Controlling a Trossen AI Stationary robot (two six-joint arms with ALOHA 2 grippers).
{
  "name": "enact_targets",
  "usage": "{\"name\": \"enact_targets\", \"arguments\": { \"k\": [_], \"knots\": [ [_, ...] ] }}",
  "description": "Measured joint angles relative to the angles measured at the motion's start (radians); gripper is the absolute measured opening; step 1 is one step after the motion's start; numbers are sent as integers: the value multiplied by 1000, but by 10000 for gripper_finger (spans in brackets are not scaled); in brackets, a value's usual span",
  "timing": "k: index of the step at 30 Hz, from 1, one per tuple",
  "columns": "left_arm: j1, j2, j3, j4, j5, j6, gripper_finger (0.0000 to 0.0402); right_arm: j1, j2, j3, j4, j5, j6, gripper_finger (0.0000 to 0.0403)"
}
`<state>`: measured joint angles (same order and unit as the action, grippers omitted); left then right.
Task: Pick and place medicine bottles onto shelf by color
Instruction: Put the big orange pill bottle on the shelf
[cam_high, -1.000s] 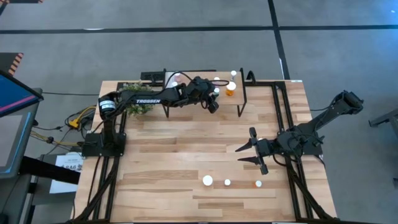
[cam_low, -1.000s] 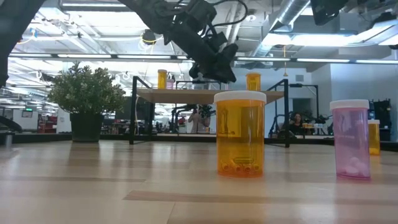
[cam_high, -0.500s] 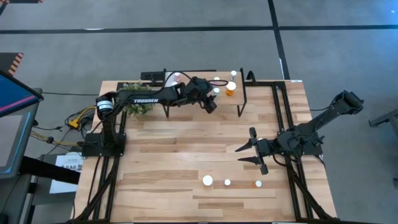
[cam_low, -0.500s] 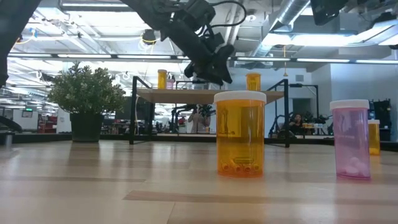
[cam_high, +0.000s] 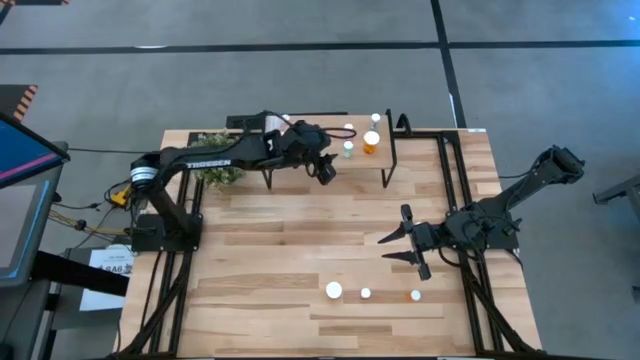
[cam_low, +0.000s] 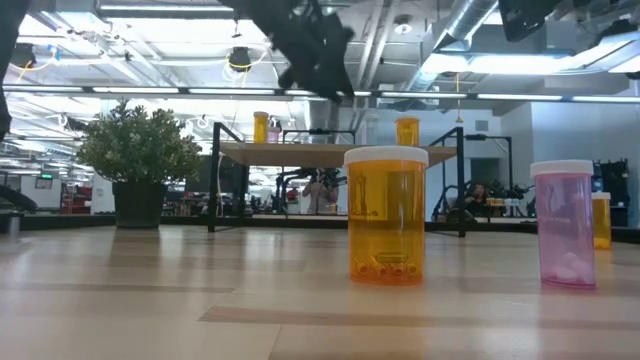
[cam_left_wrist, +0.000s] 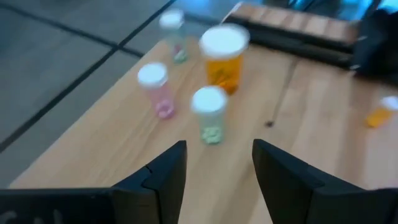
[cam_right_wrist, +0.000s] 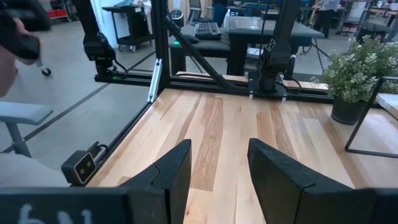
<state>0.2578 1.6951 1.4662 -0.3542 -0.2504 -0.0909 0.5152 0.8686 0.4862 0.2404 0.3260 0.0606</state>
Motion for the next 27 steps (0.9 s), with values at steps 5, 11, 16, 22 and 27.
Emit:
{"name": "enact_targets", "arguments": {
  "k": [5,11,16,22,27],
  "knots": [
    [-93,-81,0,4,-5,20,171,1,1,0,0,-14,55,180],
    [-259,-146,0,4,-118,65,171,1,1,0,0,-15,132,179],
    [-391,-161,-46,57,-169,138,171,2,1,0,0,-14,160,182],
    [-449,-167,-185,203,-126,107,171,4,1,0,-1,-14,186,178],
    [-480,-168,-308,419,-25,98,171,8,1,0,0,-13,201,177]
  ]
}}
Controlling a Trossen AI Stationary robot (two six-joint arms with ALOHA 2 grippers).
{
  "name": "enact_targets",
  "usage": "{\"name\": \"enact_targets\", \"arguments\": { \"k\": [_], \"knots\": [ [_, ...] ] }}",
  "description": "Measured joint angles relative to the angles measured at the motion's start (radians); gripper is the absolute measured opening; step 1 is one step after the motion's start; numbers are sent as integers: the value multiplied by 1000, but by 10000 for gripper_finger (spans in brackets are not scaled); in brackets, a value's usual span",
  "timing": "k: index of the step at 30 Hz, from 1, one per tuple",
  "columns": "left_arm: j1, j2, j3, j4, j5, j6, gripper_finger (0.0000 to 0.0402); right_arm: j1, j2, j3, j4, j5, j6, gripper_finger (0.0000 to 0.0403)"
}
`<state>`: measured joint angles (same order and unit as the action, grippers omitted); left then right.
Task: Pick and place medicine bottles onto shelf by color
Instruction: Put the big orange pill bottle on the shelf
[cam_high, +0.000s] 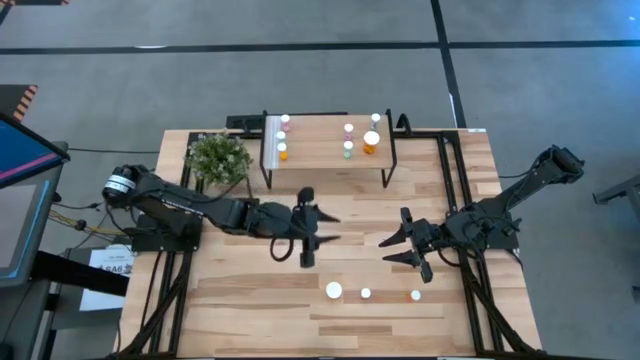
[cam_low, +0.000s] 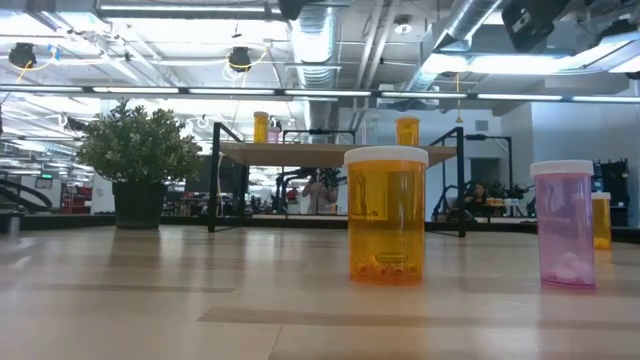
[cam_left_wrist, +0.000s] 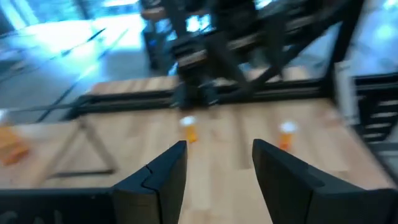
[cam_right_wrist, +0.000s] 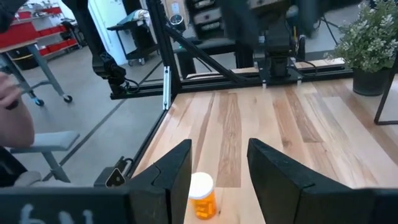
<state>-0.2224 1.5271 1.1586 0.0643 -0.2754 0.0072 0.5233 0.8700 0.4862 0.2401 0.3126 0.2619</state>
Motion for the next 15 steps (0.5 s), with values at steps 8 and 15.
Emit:
{"name": "enact_targets", "arguments": {
  "k": [8,15],
  "knots": [
    [-4,-1,-132,122,161,-85,171,-8,0,0,1,2,-8,182],
    [-87,11,-169,117,162,-150,171,-15,3,0,3,6,-7,176]
  ]
}}
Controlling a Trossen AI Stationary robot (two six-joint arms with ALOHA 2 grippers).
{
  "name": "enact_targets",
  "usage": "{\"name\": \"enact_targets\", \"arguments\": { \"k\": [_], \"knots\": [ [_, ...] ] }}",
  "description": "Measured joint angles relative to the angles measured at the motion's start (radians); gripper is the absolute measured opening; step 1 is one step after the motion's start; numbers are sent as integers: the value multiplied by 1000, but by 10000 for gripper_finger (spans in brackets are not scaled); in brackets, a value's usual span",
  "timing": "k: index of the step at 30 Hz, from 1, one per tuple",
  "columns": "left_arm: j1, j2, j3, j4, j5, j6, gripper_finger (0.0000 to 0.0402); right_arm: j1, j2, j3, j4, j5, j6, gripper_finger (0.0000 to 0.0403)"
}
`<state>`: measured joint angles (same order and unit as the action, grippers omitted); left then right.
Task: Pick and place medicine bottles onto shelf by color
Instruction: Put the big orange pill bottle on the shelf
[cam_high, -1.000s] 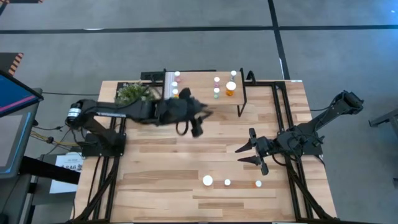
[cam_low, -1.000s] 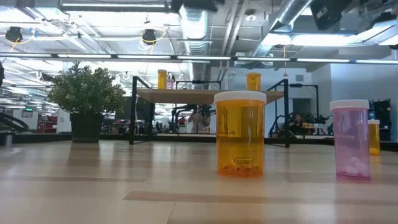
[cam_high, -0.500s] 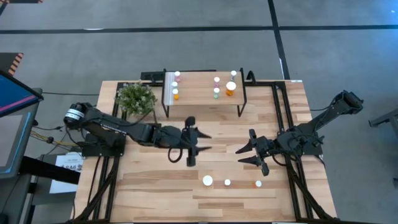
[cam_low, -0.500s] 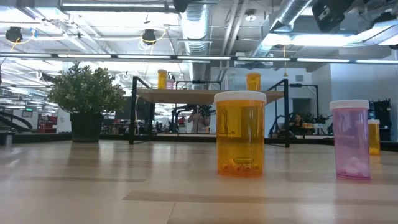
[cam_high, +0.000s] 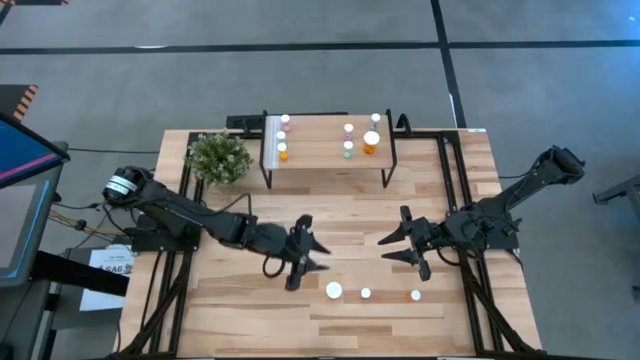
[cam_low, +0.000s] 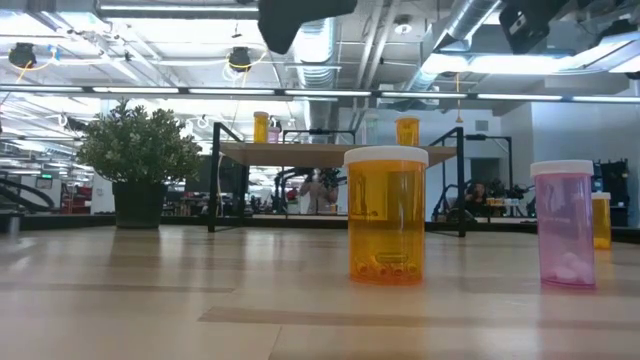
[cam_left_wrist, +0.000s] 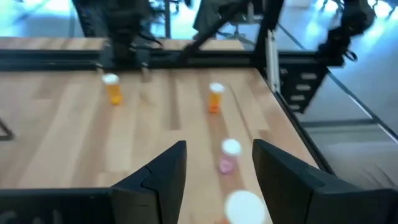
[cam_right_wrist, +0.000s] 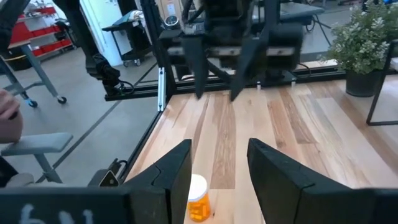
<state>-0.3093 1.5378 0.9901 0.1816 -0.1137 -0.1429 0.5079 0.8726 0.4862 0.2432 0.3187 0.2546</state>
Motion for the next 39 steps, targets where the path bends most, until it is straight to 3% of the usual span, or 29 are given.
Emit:
{"name": "enact_targets", "arguments": {
  "k": [5,12,18,23,33,39],
  "knots": [
    [-74,60,-1,38,-33,10,171,16,5,0,8,0,0,179],
    [-94,183,17,138,-4,14,171,16,5,0,8,-1,0,180],
    [-83,258,117,24,46,47,171,16,12,0,53,-1,-15,177],
    [-85,285,184,-54,24,87,172,13,12,0,56,-2,-43,180],
    [-98,283,190,-156,19,28,232,13,12,0,59,-2,-87,178],
    [-123,311,193,-146,-15,8,238,13,12,0,87,-2,-106,177]
  ]
}}
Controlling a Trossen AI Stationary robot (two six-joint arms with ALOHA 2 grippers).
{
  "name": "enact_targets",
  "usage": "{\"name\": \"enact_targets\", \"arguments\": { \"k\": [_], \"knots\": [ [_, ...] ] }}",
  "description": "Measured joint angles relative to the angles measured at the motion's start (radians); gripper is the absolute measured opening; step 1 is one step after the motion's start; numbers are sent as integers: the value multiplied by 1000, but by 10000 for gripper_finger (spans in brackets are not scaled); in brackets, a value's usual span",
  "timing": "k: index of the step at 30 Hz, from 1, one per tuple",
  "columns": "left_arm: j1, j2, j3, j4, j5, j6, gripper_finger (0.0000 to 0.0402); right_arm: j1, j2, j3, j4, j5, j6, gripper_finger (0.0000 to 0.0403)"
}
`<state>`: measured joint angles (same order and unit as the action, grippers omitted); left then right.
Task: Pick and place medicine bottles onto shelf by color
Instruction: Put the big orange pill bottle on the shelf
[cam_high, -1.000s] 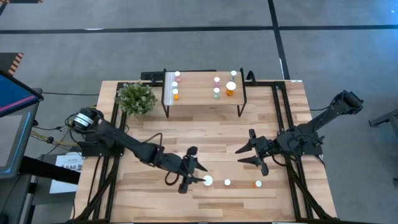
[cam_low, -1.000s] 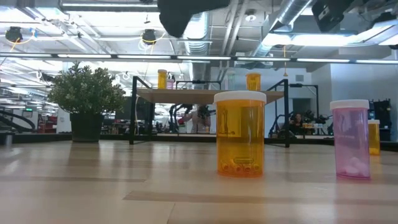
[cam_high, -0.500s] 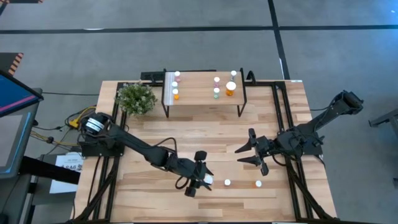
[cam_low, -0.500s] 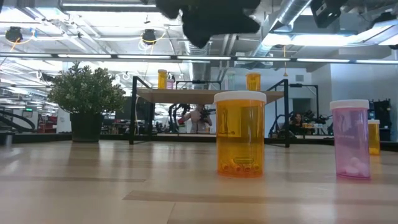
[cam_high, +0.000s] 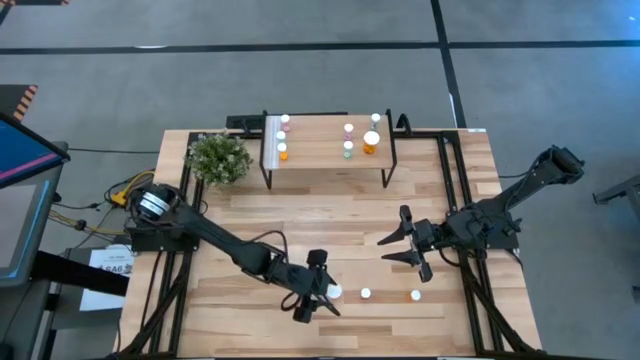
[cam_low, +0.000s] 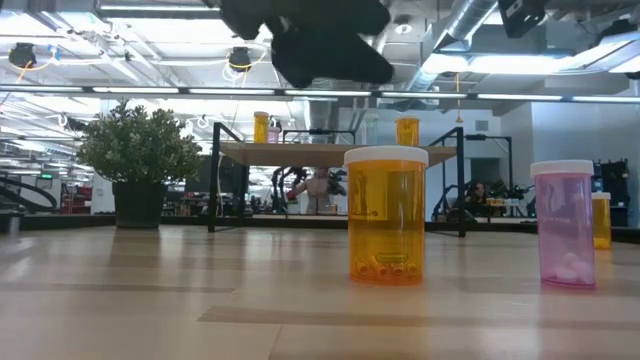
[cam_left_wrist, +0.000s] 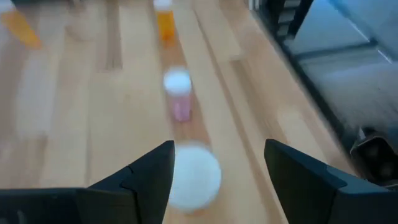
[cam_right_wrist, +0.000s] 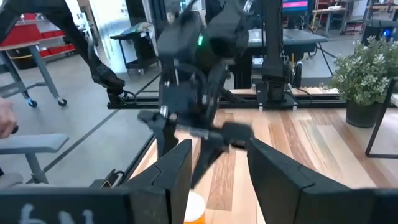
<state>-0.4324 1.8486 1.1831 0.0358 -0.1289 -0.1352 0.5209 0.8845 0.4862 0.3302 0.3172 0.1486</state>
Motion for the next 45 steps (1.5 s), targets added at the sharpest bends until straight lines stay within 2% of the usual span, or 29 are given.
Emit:
{"name": "enact_targets", "arguments": {
  "k": [2,8,15,26,31,41,45],
  "knots": [
    [-3,21,-5,-36,-6,-26,239,0,0,0,3,0,0,179],
    [-2,81,-3,29,-27,-51,239,0,0,0,9,0,0,181],
    [2,86,-1,11,-94,-59,239,0,0,0,15,0,1,177],
    [-2,82,-1,44,-91,-69,239,0,0,0,8,0,0,182],
    [-3,82,42,-9,-90,-71,239,0,0,0,3,-1,0,178],
    [-16,83,40,-51,-68,-117,292,0,0,0,-5,-1,0,182],
    [-18,83,40,-54,-68,-114,299,0,0,0,-8,-1,0,179]
  ]
}}
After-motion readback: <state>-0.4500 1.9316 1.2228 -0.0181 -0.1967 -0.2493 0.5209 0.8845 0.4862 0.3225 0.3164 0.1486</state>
